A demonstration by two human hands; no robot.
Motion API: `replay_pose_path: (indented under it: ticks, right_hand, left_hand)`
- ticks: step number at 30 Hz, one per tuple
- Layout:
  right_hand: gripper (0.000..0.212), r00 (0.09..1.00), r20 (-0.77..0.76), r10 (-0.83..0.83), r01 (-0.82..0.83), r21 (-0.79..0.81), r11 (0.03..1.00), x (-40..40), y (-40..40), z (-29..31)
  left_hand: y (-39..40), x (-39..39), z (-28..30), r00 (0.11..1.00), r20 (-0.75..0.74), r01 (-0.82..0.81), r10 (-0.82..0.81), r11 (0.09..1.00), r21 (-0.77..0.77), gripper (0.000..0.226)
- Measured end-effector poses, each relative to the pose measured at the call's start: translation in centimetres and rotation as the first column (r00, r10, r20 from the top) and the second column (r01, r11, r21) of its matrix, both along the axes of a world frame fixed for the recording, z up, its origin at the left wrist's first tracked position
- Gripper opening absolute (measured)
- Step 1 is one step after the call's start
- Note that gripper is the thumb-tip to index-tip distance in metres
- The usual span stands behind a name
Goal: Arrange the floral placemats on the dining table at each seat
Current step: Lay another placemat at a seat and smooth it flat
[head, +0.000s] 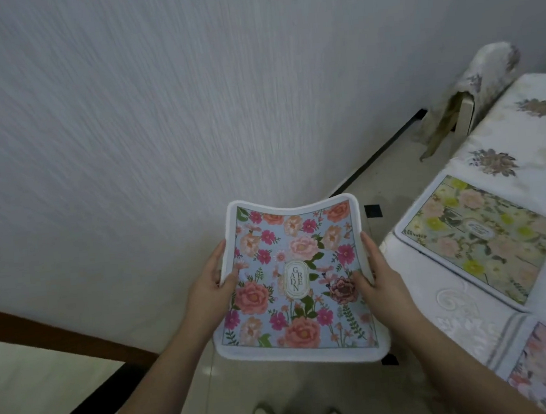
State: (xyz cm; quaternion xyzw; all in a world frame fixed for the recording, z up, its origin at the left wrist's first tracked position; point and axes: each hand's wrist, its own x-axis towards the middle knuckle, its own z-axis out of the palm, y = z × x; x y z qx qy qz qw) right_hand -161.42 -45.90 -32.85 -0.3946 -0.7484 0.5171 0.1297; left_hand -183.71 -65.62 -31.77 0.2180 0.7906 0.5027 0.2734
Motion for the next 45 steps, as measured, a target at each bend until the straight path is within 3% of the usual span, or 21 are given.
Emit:
replay_pose_path:
  ticks: [15,24,31,39,45]
  right_hand:
    - [0.069,0.978,0.095,-0.184,0.172,0.121,0.978,-11.5,5.0,1.0]
    - [0.072,0.925,0.081,-0.371,0.361,0.12,0.925,-16.0,6.4,1.3]
    - [0.071,0.865,0.095,-0.493,0.478,0.144,0.867,-15.7,11.0,1.8]
    - [0.07,0.815,-0.051,-0.577,0.579,0.109,0.808,-15.0,19.2,2.7]
    - [0.07,0.797,-0.046,-0.602,0.603,0.101,0.791,-14.6,25.3,3.5]
  left_hand:
    - [9.9,-13.2,-1.6,0.974,0.08,0.207,-0.211,0.977,0.054,0.06]
    - [16.1,-21.0,-0.2,0.915,0.071,0.395,-0.398,0.917,0.051,0.06]
    - [23.5,-21.9,0.6,0.871,0.071,0.483,-0.487,0.873,0.068,0.06]
    - [34.0,-21.3,1.2,0.855,0.035,0.511,-0.517,0.853,0.1,0.057]
    - [40.5,-21.6,3.4,0.845,0.023,0.53,-0.535,0.842,0.096,0.058]
